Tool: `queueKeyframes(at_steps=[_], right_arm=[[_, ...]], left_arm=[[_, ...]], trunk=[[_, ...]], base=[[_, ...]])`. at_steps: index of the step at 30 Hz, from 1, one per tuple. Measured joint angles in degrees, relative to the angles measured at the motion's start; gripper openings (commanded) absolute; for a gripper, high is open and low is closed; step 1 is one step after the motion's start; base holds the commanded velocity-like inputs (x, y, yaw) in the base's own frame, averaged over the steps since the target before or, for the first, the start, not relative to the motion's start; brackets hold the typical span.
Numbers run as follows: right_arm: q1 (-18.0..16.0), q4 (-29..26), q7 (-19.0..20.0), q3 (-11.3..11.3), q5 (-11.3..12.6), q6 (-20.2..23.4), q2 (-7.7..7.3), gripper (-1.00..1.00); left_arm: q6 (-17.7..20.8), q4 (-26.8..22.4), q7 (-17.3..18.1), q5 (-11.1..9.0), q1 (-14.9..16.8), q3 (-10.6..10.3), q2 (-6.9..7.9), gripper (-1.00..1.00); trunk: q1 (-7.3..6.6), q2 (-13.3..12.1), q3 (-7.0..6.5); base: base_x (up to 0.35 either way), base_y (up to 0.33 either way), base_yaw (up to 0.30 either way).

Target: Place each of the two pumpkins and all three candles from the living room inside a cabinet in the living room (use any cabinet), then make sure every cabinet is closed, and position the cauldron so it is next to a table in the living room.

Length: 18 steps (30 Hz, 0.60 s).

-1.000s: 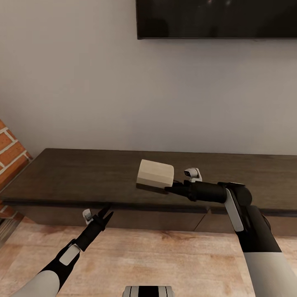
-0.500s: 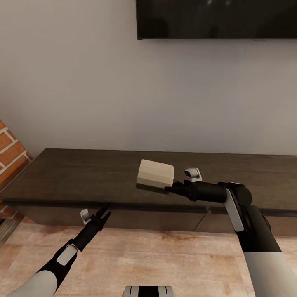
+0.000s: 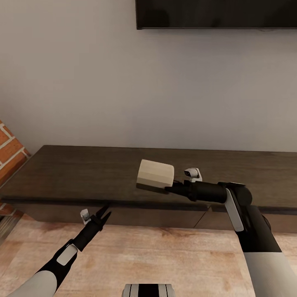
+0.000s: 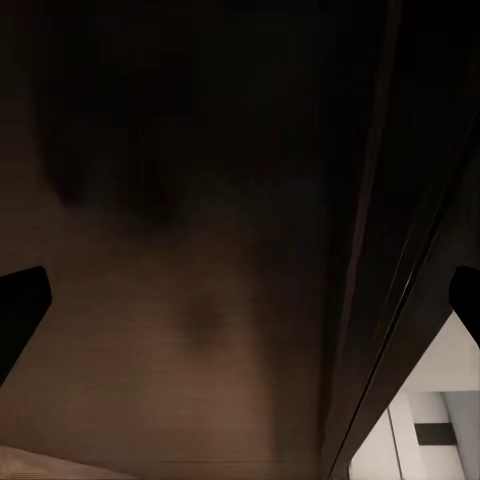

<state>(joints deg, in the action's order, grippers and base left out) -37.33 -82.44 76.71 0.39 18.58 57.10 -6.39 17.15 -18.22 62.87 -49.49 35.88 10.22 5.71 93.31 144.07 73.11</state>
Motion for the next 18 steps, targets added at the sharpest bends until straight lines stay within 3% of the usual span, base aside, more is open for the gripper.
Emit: queueKeyframes(at_steps=[14, 18], right_arm=[[0.0, 0.0, 0.0, 0.0, 0.0, 0.0, 0.0, -1.0], [0.0, 0.0, 0.0, 0.0, 0.0, 0.0, 0.0, -1.0]], left_arm=[[0.0, 0.0, -0.1, 0.0, 0.0, 0.0, 0.01, 1.0], [0.0, 0.0, -2.4, -0.1, 0.0, 0.0, 0.01, 1.0]], trunk=[[0.0, 0.0, 0.0], [0.0, 0.0, 0.0]], base=[[0.0, 0.0, 0.0], [0.0, -0.001, 0.0]])
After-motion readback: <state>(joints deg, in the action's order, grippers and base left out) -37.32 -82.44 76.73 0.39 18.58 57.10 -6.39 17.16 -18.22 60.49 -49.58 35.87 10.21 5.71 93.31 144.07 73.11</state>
